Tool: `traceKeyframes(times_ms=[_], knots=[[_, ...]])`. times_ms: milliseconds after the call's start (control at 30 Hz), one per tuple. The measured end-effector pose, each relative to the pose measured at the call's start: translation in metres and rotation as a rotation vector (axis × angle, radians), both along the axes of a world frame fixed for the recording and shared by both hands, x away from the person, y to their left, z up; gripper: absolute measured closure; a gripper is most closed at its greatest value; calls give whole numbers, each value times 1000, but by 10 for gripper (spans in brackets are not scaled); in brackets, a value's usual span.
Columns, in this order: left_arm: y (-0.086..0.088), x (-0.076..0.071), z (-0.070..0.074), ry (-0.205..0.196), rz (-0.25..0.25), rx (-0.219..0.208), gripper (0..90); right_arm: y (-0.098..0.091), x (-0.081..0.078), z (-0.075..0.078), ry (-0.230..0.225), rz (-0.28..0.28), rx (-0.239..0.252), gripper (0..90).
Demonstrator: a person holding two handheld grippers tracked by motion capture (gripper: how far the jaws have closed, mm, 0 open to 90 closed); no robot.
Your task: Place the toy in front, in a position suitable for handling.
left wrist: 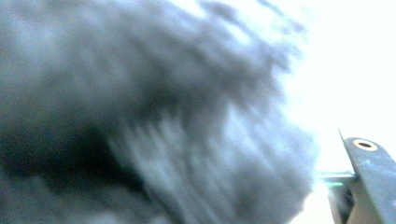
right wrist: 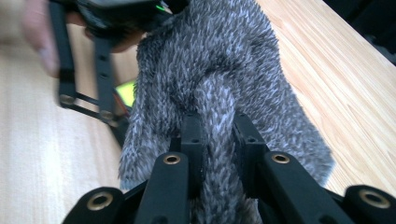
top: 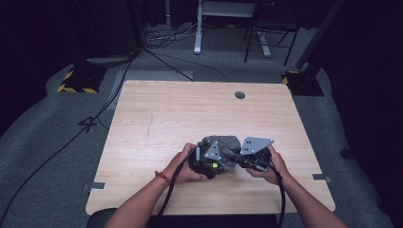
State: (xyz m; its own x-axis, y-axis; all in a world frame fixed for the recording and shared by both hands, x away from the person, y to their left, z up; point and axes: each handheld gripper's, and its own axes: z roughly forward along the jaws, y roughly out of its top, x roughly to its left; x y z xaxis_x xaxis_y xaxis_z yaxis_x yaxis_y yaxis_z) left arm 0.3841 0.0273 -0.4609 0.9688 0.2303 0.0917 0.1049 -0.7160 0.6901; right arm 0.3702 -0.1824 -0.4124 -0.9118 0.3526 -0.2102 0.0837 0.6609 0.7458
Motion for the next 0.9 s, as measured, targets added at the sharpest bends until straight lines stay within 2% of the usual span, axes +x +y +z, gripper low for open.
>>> traceKeyframes(times_ms=[133, 300, 367, 567, 733, 833, 900], knots=[[1, -1, 2, -4, -8, -17, 338, -10, 5, -4, 0, -36, -13, 781], [7, -1, 8, -6, -5, -47, 338, -20, 9, -13, 27, -64, -22, 780], [8, -2, 9, -7, -4, -55, 338, -24, 9, -16, 52, -72, -1, 780], [11, -3, 12, -14, -6, -63, 338, -28, 10, -18, 66, -71, 3, 780], [17, -3, 19, -23, 1, -101, 338, -29, 11, -25, 87, -64, -14, 781], [20, -2, 19, -20, 8, -109, 338, -29, 11, -28, 110, -54, -1, 780], [20, -1, 18, -6, 4, -115, 338, -29, 11, -29, 133, -35, 29, 780]])
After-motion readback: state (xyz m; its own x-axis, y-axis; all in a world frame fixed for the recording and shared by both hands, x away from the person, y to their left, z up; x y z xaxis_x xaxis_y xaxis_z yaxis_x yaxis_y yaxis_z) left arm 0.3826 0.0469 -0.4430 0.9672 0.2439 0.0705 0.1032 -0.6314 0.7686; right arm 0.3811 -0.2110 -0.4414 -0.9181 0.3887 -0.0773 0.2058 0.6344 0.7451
